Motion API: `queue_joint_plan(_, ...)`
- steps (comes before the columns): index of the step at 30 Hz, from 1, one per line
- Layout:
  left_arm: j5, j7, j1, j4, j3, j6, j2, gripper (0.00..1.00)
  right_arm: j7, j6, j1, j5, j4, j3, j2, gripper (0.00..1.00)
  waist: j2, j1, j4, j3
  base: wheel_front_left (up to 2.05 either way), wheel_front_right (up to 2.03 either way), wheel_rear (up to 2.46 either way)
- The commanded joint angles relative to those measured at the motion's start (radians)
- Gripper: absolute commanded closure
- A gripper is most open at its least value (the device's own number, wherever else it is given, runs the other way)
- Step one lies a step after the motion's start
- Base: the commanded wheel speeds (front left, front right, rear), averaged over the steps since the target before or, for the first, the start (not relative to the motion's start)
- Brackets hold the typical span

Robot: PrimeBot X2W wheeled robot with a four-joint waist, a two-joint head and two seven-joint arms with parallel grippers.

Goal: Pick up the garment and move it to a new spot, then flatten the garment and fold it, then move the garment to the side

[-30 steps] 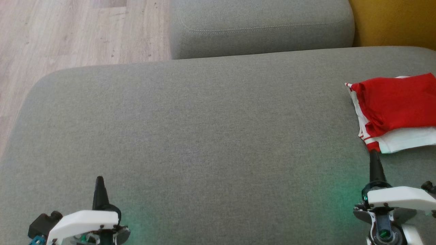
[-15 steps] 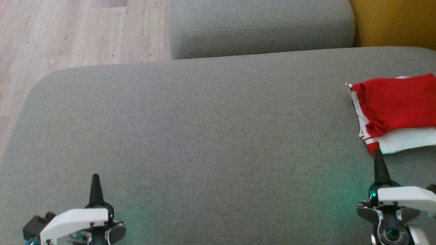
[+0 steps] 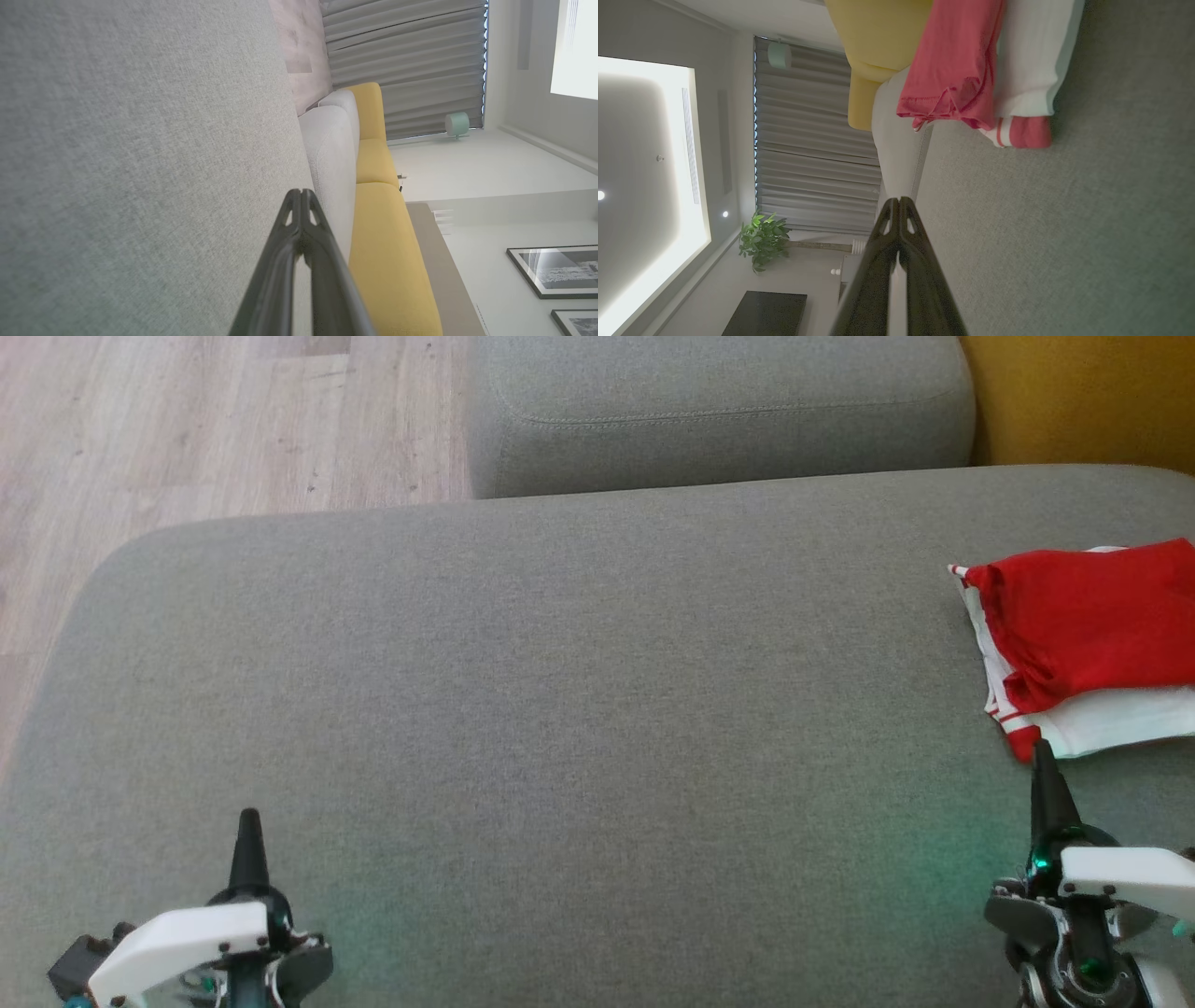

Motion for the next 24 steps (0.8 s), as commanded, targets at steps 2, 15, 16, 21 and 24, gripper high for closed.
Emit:
queue_joint_plan(2,-0.038,0.015,-0.059,-0.041,0.042,-0.012,0.006,1.0,0.014,-0.001,-0.054,0.049,-0.043,0.011,-0.005,1.0,0.0,0.0,0.0,0.0,0.0,0.0,0.0)
queue_joint_plan(15,-0.157,0.052,-0.062,-0.057,0.074,-0.025,0.007,1.0,0.052,-0.001,-0.056,0.197,-0.058,-0.002,-0.006,1.0,0.0,0.0,0.002,0.0,0.0,0.0,0.0)
queue_joint_plan(16,-0.167,0.055,-0.063,-0.059,0.077,-0.026,0.007,1.0,0.055,-0.001,-0.056,0.208,-0.06,-0.003,-0.006,1.0,0.0,0.0,0.002,0.0,0.0,0.0,0.0)
queue_joint_plan(21,-0.181,0.06,-0.063,-0.061,0.08,-0.028,0.007,1.0,0.059,-0.001,-0.057,0.226,-0.061,-0.004,-0.006,1.0,0.0,0.0,0.002,0.0,0.0,0.0,0.0)
queue_joint_plan(24,-0.181,0.06,-0.063,-0.061,0.08,-0.028,0.007,1.0,0.059,-0.001,-0.057,0.226,-0.061,-0.004,-0.006,1.0,0.0,0.0,0.002,0.0,0.0,0.0,0.0)
